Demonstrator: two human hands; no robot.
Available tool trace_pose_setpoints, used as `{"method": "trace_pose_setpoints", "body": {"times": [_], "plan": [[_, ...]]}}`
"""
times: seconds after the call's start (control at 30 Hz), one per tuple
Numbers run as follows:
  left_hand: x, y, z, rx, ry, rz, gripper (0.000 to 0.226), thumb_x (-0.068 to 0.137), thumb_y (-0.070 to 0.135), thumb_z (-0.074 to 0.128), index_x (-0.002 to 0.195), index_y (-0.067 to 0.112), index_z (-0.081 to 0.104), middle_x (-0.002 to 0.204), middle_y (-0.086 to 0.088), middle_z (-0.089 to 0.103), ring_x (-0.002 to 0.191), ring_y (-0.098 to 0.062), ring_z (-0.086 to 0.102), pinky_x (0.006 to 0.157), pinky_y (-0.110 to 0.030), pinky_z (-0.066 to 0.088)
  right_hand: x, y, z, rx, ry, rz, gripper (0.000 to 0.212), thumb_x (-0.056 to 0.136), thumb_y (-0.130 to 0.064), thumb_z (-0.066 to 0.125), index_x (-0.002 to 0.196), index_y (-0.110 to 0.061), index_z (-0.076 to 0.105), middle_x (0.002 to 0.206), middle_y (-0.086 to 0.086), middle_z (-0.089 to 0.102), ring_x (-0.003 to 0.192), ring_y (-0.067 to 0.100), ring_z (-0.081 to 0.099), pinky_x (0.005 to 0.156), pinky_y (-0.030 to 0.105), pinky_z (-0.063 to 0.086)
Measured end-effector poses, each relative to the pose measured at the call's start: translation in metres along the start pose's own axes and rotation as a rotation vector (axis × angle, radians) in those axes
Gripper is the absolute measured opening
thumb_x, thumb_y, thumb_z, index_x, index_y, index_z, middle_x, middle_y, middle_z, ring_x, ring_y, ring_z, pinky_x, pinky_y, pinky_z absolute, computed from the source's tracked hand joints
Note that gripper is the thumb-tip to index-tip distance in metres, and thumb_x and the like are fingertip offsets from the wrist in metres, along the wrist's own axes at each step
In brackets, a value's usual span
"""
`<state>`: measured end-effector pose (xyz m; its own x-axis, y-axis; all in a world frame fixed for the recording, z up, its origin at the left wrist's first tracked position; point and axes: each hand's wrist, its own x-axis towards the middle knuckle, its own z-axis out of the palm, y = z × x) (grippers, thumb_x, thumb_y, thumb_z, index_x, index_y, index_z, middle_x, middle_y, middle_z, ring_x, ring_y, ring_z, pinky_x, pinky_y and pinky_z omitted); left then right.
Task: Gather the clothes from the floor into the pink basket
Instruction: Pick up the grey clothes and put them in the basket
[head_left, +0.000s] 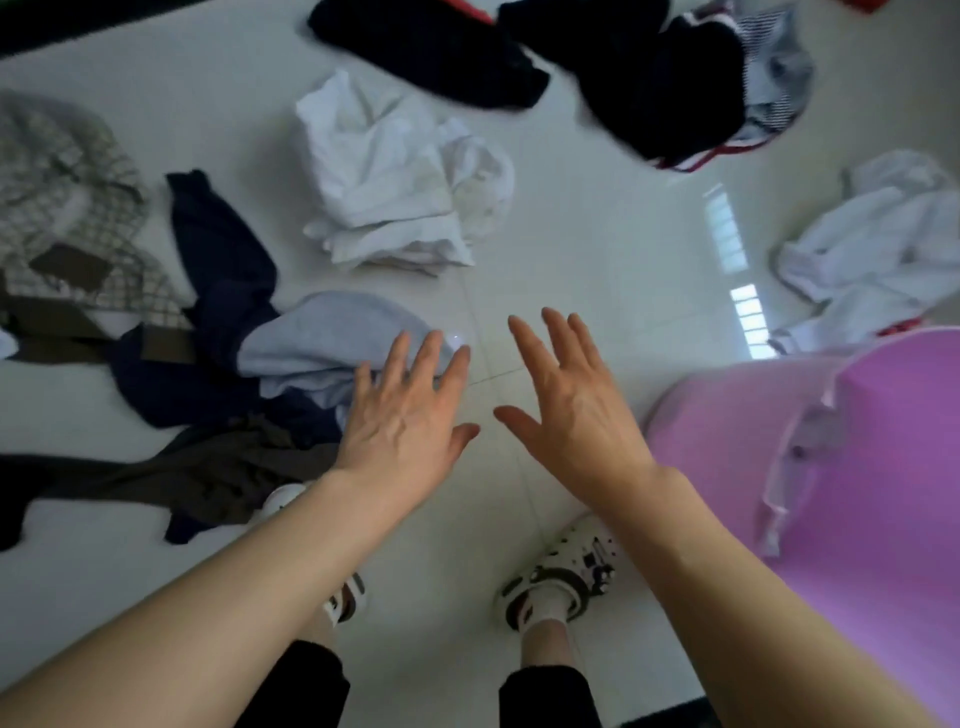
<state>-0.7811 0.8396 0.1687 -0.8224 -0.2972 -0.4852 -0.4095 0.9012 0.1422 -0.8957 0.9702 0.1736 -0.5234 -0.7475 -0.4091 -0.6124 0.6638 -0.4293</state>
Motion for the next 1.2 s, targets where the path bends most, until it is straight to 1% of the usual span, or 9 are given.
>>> {"method": "trace_pose_setpoints", "body": {"times": [0.1,0.23,0.43,0.7,0.87,0.97,1.03,1.1,1.2], "plan": [[-0.009,-0.074,0.044,0.009,-0.089,-0.093,0.082,0.083,0.057,0.057,0.149,0.023,0.019,0.157,-0.007,0.016,0.145,-0.034,0.009,0.108,-0.059,0.025,0.044,-0.037,0.058,-0.076,-0.163,-0.076,0.088,0.086,-0.037,0.066,0.152,-0.022,0.011,0.158,0.014,0.01,0.146,0.037,0.004,0.115,0.045,0.019],[0.002,-0.158,0.109,0.025,-0.301,-0.216,0.099,0.08,0.064,0.056,0.15,0.025,-0.003,0.16,-0.008,-0.009,0.145,-0.036,-0.008,0.112,-0.063,0.014,0.102,-0.064,0.135,-0.182,-0.361,-0.091,0.107,0.08,-0.039,0.073,0.152,-0.031,-0.005,0.16,0.01,-0.005,0.146,0.037,-0.006,0.116,0.049,0.018],[0.062,-0.237,0.186,0.097,-0.336,-0.229,0.128,0.064,0.074,0.065,0.145,0.03,-0.023,0.152,-0.011,-0.034,0.138,-0.046,-0.026,0.109,-0.069,0.006,0.173,-0.075,0.235,-0.296,-0.394,-0.098,0.13,0.068,-0.045,0.081,0.145,-0.038,-0.023,0.157,0.007,-0.024,0.143,0.041,-0.019,0.112,0.065,0.014],[0.141,-0.284,0.258,0.127,-0.342,-0.217,0.124,0.061,0.066,0.073,0.135,0.056,-0.026,0.142,-0.002,-0.05,0.133,-0.047,-0.033,0.101,-0.079,0.008,0.22,-0.067,0.337,-0.242,-0.385,-0.076,0.137,0.057,-0.069,0.076,0.144,-0.04,-0.025,0.153,0.008,-0.034,0.14,0.045,-0.023,0.103,0.076,0.014],[0.136,-0.296,0.3,-0.042,-0.365,-0.178,0.099,0.075,0.063,0.058,0.12,0.069,-0.029,0.147,0.002,-0.043,0.139,-0.041,-0.026,0.109,-0.068,0.014,0.215,-0.053,0.385,-0.388,-0.415,-0.146,0.127,0.07,-0.051,0.077,0.142,-0.042,-0.027,0.151,0.008,-0.038,0.138,0.05,-0.023,0.102,0.077,0.017],[0.139,-0.298,0.297,-0.131,-0.294,-0.218,0.084,0.071,0.066,0.04,0.139,0.061,-0.008,0.158,-0.003,-0.019,0.143,-0.04,-0.004,0.109,-0.061,0.024,0.222,-0.044,0.383,-0.336,-0.326,-0.198,0.085,0.091,-0.04,0.058,0.149,-0.044,-0.003,0.159,0.006,-0.018,0.142,0.05,-0.006,0.105,0.069,0.024],[0.135,-0.303,0.293,-0.055,-0.252,-0.12,0.075,0.086,0.043,0.044,0.142,0.057,-0.004,0.159,-0.006,-0.002,0.136,-0.044,0.018,0.107,-0.053,0.034,0.231,-0.041,0.372,-0.284,-0.265,-0.253,0.059,0.097,-0.03,0.048,0.149,-0.037,0.022,0.16,0.009,0.008,0.138,0.047,0.022,0.103,0.057,0.038],[0.131,-0.305,0.288,-0.075,-0.262,-0.078,0.07,0.095,0.023,0.046,0.145,0.051,0.007,0.155,-0.01,0.014,0.13,-0.042,0.03,0.107,-0.046,0.033,0.24,-0.039,0.359,-0.229,-0.248,-0.273,0.045,0.098,-0.022,0.045,0.143,-0.026,0.041,0.152,0.012,0.034,0.126,0.039,0.047,0.098,0.045,0.045],[0.121,-0.292,0.266,-0.195,-0.259,-0.191,0.05,0.098,0.036,0.043,0.146,0.038,0.029,0.145,-0.018,0.031,0.129,-0.037,0.034,0.106,-0.035,0.029,0.241,-0.047,0.345,-0.294,-0.225,-0.298,0.029,0.098,-0.02,0.045,0.123,-0.019,0.06,0.126,0.006,0.06,0.109,0.026,0.06,0.09,0.035,0.048]]}}
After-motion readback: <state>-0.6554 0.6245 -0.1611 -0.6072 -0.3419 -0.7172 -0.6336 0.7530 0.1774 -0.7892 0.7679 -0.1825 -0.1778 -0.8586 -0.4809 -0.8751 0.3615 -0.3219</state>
